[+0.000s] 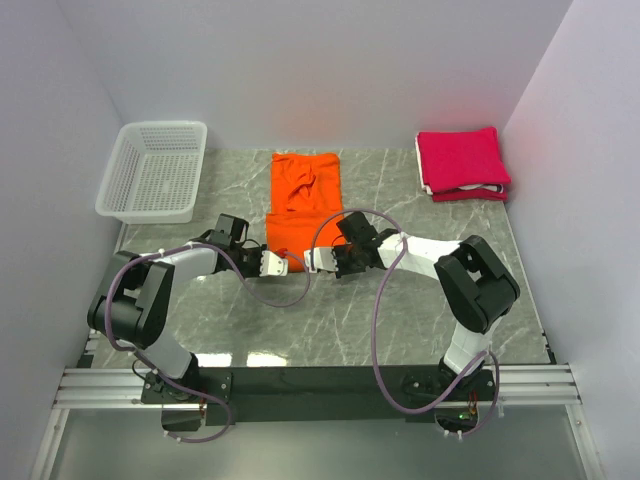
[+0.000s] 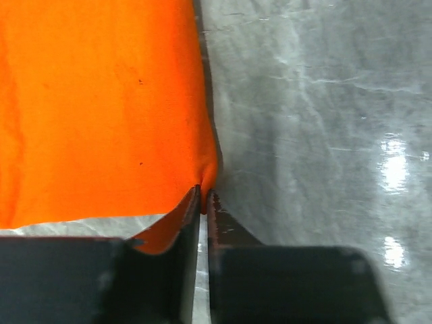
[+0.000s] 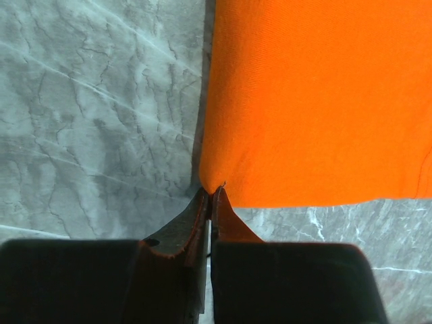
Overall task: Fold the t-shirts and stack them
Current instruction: Fold the tshirt
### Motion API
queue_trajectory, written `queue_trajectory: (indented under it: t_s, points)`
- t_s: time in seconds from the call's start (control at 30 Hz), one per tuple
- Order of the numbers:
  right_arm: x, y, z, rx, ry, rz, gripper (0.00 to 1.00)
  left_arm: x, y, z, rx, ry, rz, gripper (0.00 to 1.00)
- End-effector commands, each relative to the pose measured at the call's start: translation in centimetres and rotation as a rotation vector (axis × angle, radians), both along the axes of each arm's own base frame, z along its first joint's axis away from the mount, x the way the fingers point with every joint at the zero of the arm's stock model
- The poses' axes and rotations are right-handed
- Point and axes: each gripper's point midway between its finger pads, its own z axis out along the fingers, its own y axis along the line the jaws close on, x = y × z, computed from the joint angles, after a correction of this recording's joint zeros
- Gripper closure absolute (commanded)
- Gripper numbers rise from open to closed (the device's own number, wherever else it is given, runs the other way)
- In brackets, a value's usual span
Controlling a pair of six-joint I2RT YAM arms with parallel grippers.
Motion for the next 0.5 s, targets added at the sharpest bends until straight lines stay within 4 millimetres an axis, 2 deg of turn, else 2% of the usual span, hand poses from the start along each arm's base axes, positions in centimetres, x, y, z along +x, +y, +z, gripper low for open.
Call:
queue_trajectory:
  t_s: [0.0,0.1,0.23,0.27,0.33,0.37,0.4,0.47]
  points:
    - [-0.2,0.5,1.5,0.036,0.014,-0.016,1.0,-0.6,-0.3,1.3,-0.018,0.0,-0.038,0.92]
    - [-0.9,0.5,2.3,0.057,0.016,-0.018,1.0,-1.4,-0.5,2.1,-0.032,0.003,-0.043,0.99]
    - [-2.0,0.0,3.2,0.068,0.017,-0.02,1.0,-3.3,-0.6,3.0,-0.046,0.012,-0.065,0.99]
    - [-2.8,-0.2,3.0,0.065,0.034,-0.02,1.0,-4.0,-0.6,2.9,-0.046,0.02,-0.073,0.99]
    - [-3.7,-0.1,4.0,0.081,0.026,-0.01,1.0,-5.0,-0.8,3.8,-0.058,0.0,-0.102,0.99]
    - [-4.7,-0.5,3.7,0.075,0.047,-0.011,1.0,-5.9,-0.7,3.5,-0.054,0.016,-0.109,0.99]
    - [-5.5,0.0,4.7,0.093,0.034,0.007,1.0,-6.3,-0.8,4.3,-0.066,-0.01,-0.119,0.99]
    - [-7.3,-0.4,5.1,0.099,0.044,0.016,1.0,-7.9,-1.0,4.3,-0.068,-0.001,-0.145,0.99]
